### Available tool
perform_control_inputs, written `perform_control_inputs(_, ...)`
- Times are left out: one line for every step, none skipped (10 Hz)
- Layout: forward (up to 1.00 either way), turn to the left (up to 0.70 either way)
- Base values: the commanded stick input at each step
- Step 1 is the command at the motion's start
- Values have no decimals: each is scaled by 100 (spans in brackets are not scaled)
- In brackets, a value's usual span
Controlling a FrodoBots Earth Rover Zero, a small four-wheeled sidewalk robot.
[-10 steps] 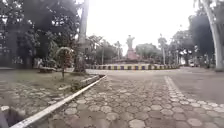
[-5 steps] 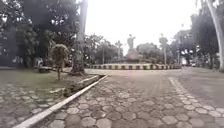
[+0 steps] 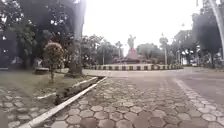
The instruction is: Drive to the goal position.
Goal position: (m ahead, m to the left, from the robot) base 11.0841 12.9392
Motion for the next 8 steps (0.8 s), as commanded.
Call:
perform_control_inputs(70, 0)
perform_control_inputs(70, 0)
perform_control_inputs(70, 0)
perform_control_inputs(70, 0)
perform_control_inputs(70, 0)
perform_control_inputs(70, 0)
perform_control_inputs(70, 0)
perform_control_inputs(70, 0)
